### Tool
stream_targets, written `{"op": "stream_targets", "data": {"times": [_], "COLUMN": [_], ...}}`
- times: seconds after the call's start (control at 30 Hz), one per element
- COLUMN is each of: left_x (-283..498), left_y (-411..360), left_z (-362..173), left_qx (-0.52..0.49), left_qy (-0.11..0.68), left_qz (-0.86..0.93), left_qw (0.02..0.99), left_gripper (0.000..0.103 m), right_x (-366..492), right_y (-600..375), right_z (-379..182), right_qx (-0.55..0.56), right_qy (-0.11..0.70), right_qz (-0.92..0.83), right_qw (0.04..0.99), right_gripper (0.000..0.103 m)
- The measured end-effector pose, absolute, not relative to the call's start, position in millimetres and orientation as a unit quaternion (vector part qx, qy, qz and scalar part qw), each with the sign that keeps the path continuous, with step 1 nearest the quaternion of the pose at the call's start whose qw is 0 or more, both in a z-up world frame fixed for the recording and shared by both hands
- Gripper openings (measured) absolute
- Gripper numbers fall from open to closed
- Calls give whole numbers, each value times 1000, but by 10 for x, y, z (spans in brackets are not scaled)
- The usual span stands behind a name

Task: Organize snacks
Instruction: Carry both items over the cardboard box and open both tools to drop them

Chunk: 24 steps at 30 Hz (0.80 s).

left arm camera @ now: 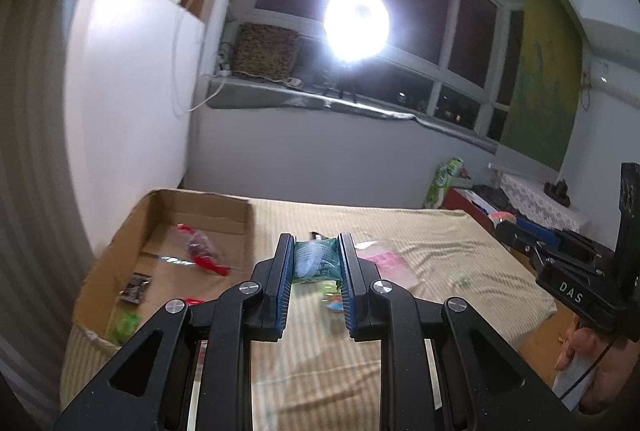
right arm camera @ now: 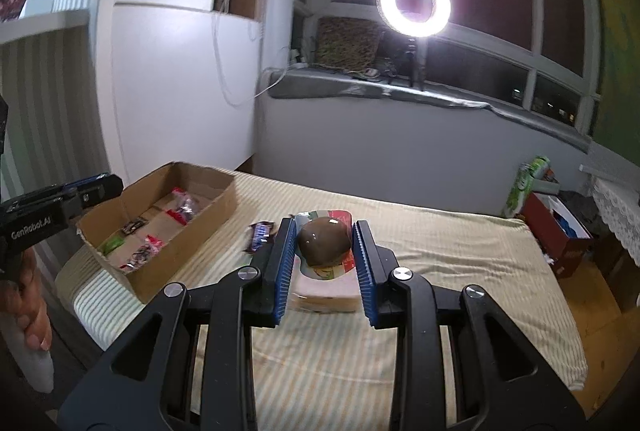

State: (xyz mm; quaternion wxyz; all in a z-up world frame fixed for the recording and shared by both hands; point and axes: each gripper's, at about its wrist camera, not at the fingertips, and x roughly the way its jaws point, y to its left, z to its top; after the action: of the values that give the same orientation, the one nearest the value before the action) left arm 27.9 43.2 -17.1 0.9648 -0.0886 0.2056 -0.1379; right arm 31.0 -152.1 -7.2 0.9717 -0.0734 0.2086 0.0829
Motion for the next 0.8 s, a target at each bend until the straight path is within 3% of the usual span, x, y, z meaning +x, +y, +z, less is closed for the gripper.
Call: {"op": "stream_targets", "data": {"times": [0.47, 0.8], "left_x": [52, 53], "left_y": [1656, 1697], "left_z": [-359, -304], "left_qx": [-147, -139], "left_qy": [197, 194], "left_qz": [-5, 12], "left_qw": [969, 971], "left_gripper": [20, 20], "right_x": [741, 735], "right_y": [69, 322], "right_z": [-321, -376], "right_qx": [-127, -123], "right_qy": [223, 220], "right_qz": [242, 272], "right_qw": [936, 929], "right_gripper": [30, 30]}}
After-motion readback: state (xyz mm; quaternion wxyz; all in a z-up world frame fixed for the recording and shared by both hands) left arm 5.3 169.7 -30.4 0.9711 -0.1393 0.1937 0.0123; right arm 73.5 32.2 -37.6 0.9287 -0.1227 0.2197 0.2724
